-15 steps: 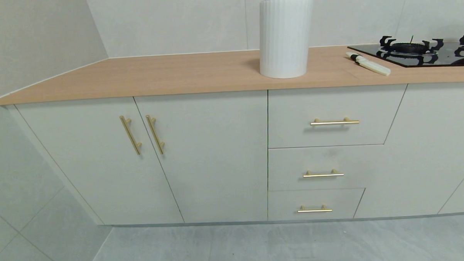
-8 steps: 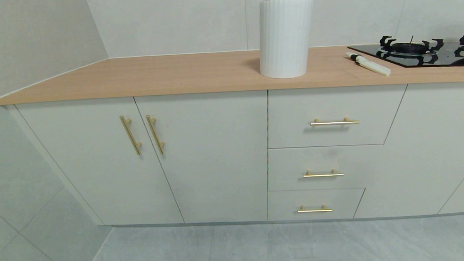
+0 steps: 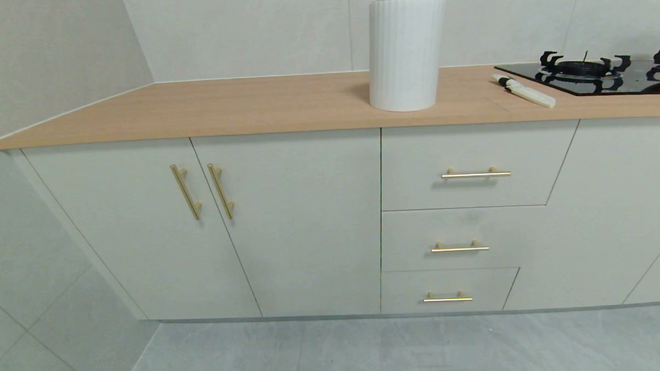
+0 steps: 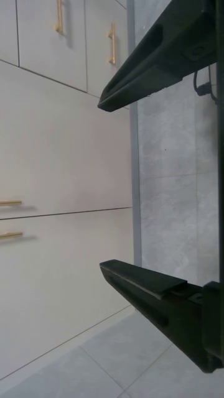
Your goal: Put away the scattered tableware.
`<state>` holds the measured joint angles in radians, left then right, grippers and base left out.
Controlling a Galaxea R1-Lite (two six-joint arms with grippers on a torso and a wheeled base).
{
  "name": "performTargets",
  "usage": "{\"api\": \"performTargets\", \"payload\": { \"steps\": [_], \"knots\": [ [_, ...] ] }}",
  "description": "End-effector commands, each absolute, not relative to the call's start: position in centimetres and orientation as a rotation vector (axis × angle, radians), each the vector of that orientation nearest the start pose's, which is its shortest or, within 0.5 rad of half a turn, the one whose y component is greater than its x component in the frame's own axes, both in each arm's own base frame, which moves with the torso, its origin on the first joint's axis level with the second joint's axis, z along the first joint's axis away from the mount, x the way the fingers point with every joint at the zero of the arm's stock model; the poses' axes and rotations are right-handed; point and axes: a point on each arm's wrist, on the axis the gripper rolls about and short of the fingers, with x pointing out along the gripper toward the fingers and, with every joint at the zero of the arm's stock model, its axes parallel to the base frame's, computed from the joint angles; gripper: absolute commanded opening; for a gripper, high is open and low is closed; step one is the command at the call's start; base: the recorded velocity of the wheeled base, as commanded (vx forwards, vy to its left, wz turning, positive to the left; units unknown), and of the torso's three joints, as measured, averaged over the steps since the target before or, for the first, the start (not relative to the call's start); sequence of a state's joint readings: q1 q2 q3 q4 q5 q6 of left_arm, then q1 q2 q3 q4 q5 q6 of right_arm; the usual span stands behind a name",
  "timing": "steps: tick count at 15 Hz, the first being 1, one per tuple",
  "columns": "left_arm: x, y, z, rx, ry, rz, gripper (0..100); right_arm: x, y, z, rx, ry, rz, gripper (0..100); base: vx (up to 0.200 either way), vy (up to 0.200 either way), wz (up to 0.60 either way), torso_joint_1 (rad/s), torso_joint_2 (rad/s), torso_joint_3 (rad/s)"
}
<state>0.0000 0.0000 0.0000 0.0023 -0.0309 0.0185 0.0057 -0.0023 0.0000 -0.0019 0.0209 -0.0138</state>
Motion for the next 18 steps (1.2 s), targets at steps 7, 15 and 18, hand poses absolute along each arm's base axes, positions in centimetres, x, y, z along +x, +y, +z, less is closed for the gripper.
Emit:
{"api": "performTargets", "payload": {
  "steps": [7, 15, 18],
  "knots": [
    [-2.28, -0.07, 7.53, 0.015, 0.001, -0.031, 100, -2.28, 0.03, 7.56, -0.014, -0.002, 0.028, 100, 0.114, 0.0, 0.0, 0.0, 0.0, 0.0],
    [-2.28, -0.07, 7.53, 0.015, 0.001, -0.029, 100, -2.28, 0.03, 7.56, -0.012, -0.002, 0.028, 100, 0.2, 0.0, 0.0, 0.002, 0.0, 0.005],
    [-2.28, -0.07, 7.53, 0.015, 0.001, -0.029, 100, -2.28, 0.03, 7.56, -0.012, -0.002, 0.028, 100, 0.2, 0.0, 0.0, 0.002, 0.0, -0.001]
  ]
}}
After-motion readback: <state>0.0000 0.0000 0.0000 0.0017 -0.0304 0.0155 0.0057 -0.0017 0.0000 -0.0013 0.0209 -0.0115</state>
